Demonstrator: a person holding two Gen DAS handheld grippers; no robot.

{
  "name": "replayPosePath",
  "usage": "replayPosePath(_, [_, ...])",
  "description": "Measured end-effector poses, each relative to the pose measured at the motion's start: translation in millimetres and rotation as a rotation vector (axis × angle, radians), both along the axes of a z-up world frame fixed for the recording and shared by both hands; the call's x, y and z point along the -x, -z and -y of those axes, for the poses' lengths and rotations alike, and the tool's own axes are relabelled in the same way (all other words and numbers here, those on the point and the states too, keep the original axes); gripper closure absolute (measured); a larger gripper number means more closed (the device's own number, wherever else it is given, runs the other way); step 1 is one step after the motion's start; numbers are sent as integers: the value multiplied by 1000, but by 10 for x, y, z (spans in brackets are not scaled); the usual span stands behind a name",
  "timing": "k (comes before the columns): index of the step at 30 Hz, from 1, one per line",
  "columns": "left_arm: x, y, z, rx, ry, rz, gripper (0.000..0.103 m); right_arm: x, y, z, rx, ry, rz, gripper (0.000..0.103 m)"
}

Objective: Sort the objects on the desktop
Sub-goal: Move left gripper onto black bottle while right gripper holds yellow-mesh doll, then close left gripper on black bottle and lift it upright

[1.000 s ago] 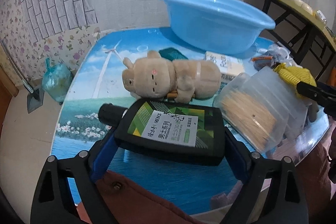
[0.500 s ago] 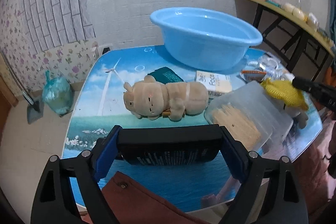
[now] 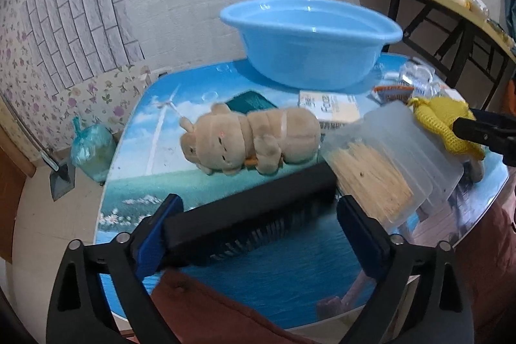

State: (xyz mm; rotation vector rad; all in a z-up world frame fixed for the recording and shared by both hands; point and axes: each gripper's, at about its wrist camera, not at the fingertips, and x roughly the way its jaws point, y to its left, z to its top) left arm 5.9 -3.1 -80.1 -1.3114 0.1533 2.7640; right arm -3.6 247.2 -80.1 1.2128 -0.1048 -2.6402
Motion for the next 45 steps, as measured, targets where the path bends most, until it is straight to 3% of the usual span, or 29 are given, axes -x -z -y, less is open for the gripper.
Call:
replayPosePath(2, [-4,30,-24,23,6,-5,4,-1,29,18,-4,-8,7,9])
replayPosePath(5, [-4,42,7,-1,3,-11,5,3,37,35,-14,-9,2,8])
replayPosePath(7, [6,39,52,-11,-15,-15,15,6,46,35,-4,-8,1,8])
replayPosePath(9, [13,26,97,-6,-30,-22,35,6,57,30,0,-9,-1,9])
replayPosePath(12, [11,0,164,-54,-15,-19,57,-4,39,17,8,-19,-5,20])
replayPosePath(18, [-27,-37,99,-73,39,-27,72,-17,14,1,9,-33,-8,29])
replayPosePath(21, [-40,-40,35,-64,91,-24,73,-17,13,-1,10,-35,-6,29])
replayPosePath(23, [-38,-49,7,-47,97,-31,69,-15,17,-1,10,-34,-5,29])
replayPosePath(25, [-9,-32,7,-43,100,-28,60,-18,17,0,10,-33,-7,28])
replayPosePath(27, [32,0,9,-44,100,-21,37,-15,17,8,6,-34,-6,27])
replayPosePath(35, [154,138,-20,-56,117,7,36,0,32,26,-4,-21,4,18])
replayPosePath(37, [179,169,-14,-70,121,19,42,6,38,21,-1,-17,5,16])
replayPosePath(38, [184,176,-12,-74,124,22,55,4,42,18,2,-17,4,16])
replayPosePath(41, [179,158,-1,-77,121,17,80,-14,32,11,10,-18,-3,20])
replayPosePath(45, [106,72,-14,-86,143,-15,81,-52,-11,8,12,-29,-23,31])
